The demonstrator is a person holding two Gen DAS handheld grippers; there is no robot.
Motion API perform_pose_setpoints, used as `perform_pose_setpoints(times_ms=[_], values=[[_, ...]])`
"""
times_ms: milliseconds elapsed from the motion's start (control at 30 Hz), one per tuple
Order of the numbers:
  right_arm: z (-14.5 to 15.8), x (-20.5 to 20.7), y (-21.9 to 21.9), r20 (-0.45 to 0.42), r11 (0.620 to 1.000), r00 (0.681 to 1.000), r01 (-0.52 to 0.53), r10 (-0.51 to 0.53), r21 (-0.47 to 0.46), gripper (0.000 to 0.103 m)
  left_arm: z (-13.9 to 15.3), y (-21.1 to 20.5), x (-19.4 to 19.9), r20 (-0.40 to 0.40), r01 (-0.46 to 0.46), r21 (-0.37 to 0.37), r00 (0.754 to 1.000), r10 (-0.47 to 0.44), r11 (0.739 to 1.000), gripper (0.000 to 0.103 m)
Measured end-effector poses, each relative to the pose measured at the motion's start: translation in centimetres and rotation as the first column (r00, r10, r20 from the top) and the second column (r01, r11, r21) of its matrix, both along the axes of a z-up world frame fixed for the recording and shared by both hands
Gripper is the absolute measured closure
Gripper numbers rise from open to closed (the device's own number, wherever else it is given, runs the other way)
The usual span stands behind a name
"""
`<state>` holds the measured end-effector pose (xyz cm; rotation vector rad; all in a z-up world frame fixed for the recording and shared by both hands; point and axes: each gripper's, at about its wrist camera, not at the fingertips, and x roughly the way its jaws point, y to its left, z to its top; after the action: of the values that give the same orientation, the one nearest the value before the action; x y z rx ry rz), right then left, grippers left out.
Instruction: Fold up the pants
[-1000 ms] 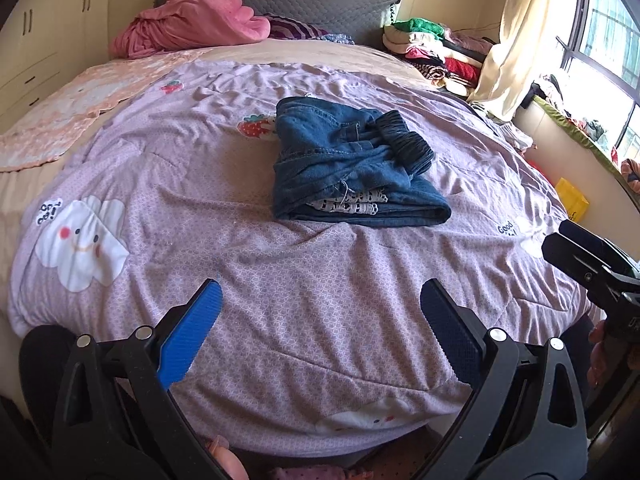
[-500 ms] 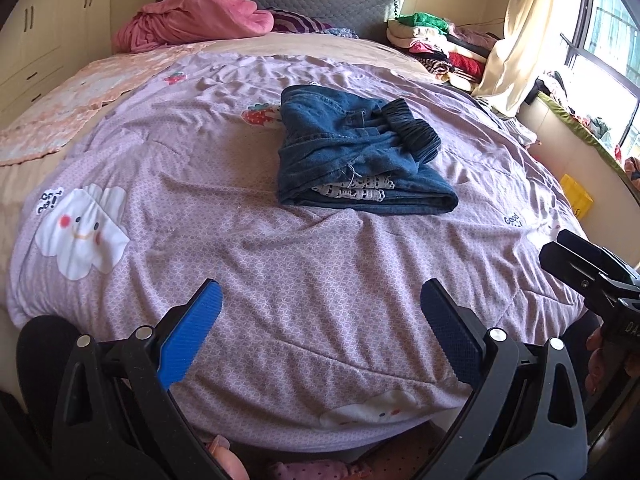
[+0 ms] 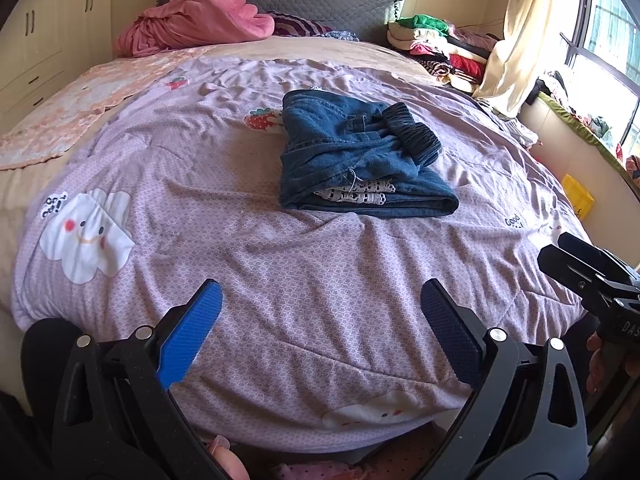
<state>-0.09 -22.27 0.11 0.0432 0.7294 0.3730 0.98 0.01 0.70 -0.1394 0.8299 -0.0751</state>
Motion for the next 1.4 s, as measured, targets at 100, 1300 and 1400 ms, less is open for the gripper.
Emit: perform_pose_setpoints(times_ms=[100, 1300, 1400], values=[[0.05, -0.02, -0.09, 0.001, 1.000, 1.000, 0.001, -0.001, 0.000, 0.005, 0.10, 0.06, -0.05, 0.001, -0.003, -0.002, 1.000, 0.003, 1.000, 0.010], [0.20, -0.30, -0.39, -0.009, 1.000, 1.000, 0.021, -0.021, 0.002, 0.005, -0.08, 0.24, -0.32, -0.014, -0.010, 0.014, 1.000, 0.010, 1.000, 0.010], [0.16, -0.35, -0.44, -0.012, 1.000, 1.000, 0.025, -0.025, 0.002, 0.005, -0.07, 0.29, -0.32, -0.015, -0.010, 0.012, 1.000, 0.010, 1.000, 0.010]])
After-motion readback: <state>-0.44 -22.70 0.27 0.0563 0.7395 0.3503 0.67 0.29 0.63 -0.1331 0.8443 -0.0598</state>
